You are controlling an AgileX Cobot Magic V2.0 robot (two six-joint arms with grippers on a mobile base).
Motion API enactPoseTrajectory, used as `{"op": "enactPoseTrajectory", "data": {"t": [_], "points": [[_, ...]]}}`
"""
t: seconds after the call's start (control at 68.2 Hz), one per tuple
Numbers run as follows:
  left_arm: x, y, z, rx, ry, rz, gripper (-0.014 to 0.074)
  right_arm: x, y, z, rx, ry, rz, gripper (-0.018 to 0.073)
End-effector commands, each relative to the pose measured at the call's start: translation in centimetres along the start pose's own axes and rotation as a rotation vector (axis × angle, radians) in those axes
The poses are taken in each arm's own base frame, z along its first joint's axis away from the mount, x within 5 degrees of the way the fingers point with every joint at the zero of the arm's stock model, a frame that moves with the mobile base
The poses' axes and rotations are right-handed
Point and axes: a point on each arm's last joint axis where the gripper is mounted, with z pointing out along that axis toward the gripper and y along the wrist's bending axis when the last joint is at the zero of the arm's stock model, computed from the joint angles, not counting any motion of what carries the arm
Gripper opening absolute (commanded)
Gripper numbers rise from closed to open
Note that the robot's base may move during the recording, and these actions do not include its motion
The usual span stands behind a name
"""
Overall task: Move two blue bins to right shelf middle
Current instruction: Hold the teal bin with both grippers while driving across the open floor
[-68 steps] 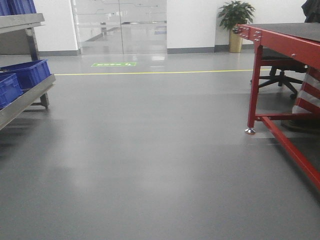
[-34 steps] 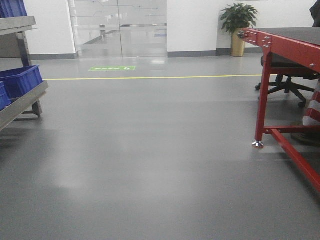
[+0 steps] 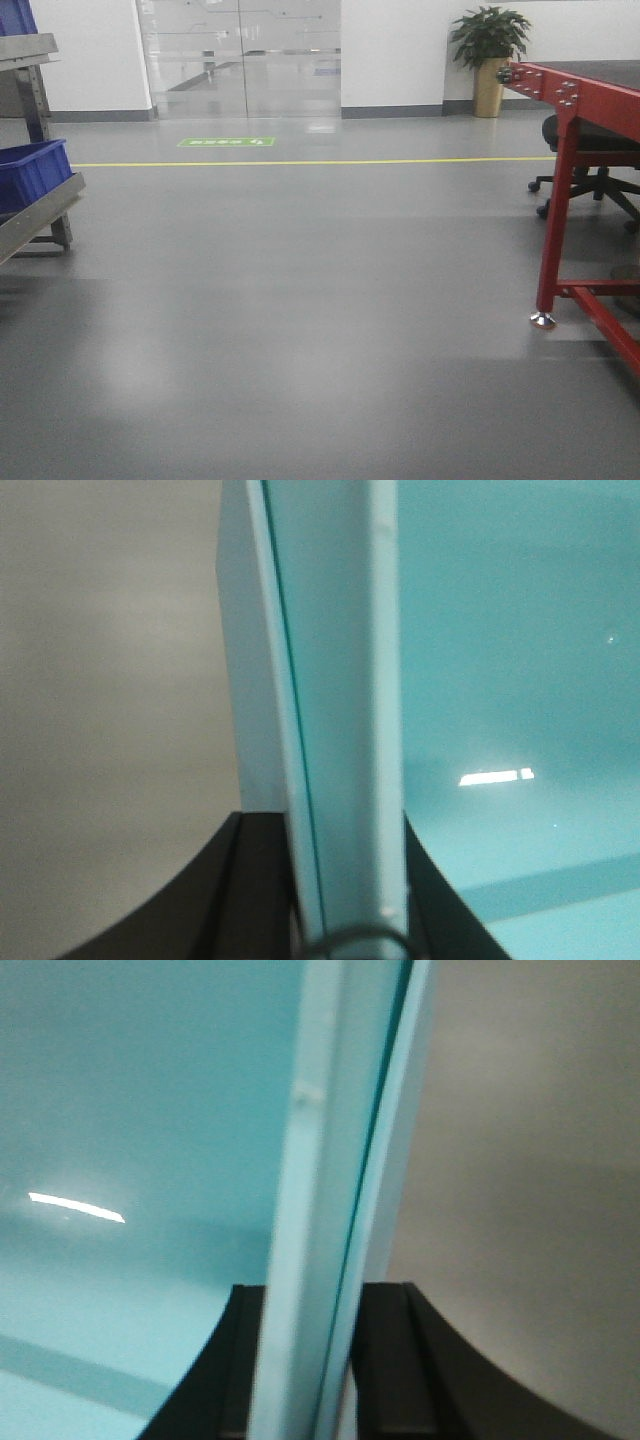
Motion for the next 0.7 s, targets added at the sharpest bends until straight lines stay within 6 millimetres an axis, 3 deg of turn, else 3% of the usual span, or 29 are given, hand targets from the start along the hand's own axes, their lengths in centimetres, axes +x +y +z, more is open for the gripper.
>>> {"op": "enactPoseTrajectory", "data": {"t": [0.0, 0.689], "points": [[-1.58, -0.58, -1.54, 0.045, -0.155, -0.041, -0.0111, -0.77, -0.07, -0.88, 0.002, -0.074, -0.009, -0.0154], [-1.62, -0.58, -1.55, 0.045, -0.158, -0.041, -0.0111, -0.77, -0.07, -0.88, 0.002, -0.074, -0.009, -0.0154]]}}
